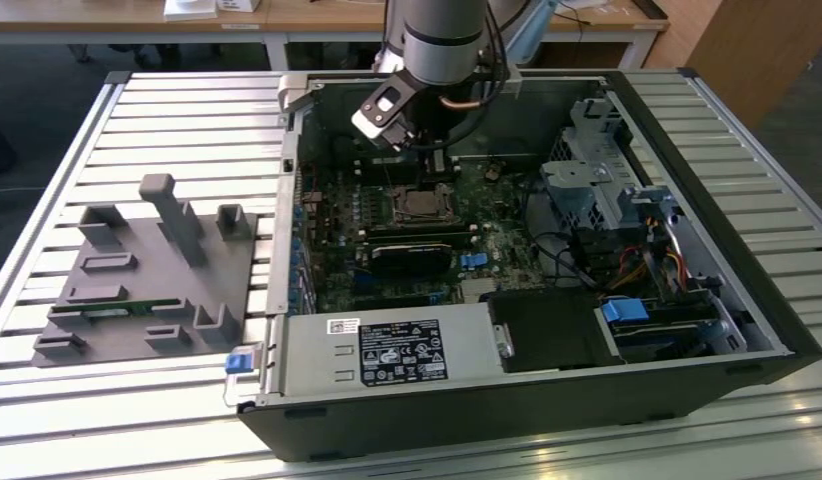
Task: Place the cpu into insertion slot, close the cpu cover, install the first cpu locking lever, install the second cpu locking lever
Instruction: 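Close the cpu cover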
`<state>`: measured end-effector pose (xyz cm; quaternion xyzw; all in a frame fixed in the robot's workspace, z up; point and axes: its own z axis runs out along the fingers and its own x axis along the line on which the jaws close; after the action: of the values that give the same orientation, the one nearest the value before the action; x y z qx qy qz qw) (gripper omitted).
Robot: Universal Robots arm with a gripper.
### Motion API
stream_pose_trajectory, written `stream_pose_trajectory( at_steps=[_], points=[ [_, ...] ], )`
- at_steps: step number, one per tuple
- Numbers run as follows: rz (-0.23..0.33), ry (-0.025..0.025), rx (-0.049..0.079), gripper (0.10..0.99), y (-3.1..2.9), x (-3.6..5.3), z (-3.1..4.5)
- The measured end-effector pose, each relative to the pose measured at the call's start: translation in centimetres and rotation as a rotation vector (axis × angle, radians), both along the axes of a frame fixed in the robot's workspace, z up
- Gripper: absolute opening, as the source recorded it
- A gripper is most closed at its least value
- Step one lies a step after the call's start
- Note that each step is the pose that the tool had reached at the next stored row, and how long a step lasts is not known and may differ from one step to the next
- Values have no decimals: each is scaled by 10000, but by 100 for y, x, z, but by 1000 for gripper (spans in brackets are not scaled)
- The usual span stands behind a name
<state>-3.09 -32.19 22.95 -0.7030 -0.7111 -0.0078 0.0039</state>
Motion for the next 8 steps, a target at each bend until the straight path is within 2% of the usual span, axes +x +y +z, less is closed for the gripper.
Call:
stream_pose_trajectory(
  at_steps=[8],
  points=[
    [0, 0, 0, 106, 0, -30, 0]
  ],
)
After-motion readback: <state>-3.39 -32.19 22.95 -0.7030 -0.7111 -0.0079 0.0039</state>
